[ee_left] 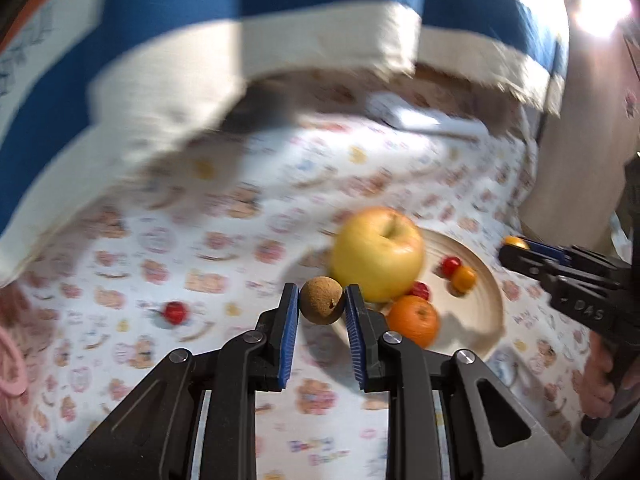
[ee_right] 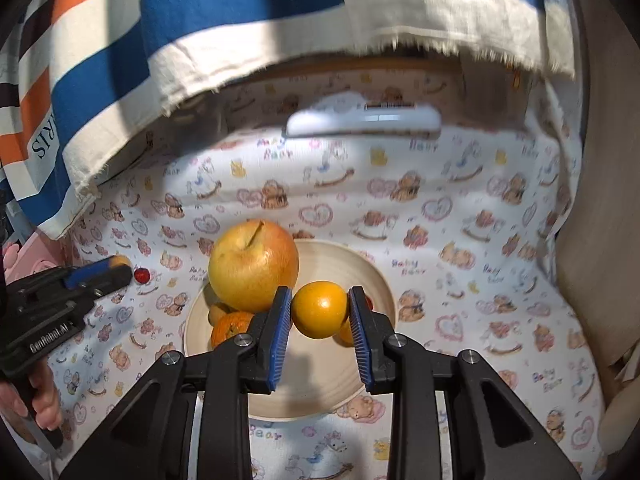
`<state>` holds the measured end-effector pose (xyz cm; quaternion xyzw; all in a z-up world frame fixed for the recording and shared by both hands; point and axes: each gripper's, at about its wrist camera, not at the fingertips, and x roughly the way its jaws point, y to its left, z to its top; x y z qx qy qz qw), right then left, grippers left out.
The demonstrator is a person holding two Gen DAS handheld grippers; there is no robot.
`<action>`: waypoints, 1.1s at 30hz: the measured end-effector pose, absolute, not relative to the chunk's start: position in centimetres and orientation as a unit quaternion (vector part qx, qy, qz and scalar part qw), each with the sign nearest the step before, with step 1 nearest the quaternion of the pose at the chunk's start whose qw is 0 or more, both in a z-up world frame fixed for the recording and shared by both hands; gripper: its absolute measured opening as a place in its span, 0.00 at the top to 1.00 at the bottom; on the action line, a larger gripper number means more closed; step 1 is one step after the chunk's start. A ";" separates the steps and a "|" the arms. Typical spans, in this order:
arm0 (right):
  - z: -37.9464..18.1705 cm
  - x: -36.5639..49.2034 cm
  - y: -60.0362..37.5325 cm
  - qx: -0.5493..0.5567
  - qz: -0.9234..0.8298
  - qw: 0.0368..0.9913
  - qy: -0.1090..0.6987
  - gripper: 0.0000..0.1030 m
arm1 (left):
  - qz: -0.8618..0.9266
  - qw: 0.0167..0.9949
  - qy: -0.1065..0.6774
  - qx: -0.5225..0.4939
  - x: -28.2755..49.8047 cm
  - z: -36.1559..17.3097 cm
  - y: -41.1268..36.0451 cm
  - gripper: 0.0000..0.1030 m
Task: Organize fruits
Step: 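Carry the brown fruit and small orange fruit over the cream plate and release both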
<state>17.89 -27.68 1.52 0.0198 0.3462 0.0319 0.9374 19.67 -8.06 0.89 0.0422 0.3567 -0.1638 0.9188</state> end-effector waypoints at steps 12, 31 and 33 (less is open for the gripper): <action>-0.8 19.6 -28.9 0.025 0.007 0.904 0.427 0.71 | -0.162 0.865 0.471 0.057 22.3 -3.0 -11.7 0.78; -1.8 20.4 -29.8 0.050 0.013 0.889 0.455 0.71 | -0.153 0.858 0.485 0.078 22.0 -3.6 -11.5 0.34; -1.7 20.3 -29.9 0.052 0.008 0.889 0.454 0.71 | -0.148 0.867 0.469 0.079 21.4 -3.1 -11.0 0.25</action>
